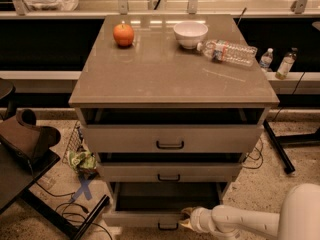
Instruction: Open bottom drawer
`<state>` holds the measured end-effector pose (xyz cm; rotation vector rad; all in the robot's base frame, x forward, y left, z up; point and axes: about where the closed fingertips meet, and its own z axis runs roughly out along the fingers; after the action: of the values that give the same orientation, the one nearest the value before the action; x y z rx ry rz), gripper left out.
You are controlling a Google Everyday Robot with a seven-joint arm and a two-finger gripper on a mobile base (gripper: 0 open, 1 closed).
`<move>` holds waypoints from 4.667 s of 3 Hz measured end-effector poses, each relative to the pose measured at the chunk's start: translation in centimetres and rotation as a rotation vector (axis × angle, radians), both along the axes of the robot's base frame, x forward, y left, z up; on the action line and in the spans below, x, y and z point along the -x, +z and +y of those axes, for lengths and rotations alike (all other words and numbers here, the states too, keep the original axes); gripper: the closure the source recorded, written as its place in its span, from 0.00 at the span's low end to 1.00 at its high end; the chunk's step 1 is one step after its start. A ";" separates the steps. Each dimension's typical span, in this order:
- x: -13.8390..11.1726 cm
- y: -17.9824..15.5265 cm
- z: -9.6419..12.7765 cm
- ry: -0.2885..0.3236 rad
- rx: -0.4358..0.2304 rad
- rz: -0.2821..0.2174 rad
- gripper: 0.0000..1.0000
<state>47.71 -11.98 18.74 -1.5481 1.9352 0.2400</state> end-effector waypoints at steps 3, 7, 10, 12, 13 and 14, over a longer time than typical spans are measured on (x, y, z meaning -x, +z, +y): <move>4.0 15.1 -2.8 0.104 -0.118 -0.136 1.00; -2.7 7.9 0.0 0.165 -0.054 -0.199 1.00; -8.1 1.3 1.0 0.168 0.002 -0.158 1.00; -1.3 -1.2 -0.3 0.143 0.000 -0.044 1.00; -1.3 -1.2 -0.3 0.143 0.000 -0.043 1.00; 2.1 -1.6 -0.6 0.132 0.023 0.000 1.00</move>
Offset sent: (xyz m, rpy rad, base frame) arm -0.0817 -0.0491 0.2154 0.1911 -0.1877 0.1259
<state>45.56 -12.62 17.11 -1.6939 1.8439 0.2746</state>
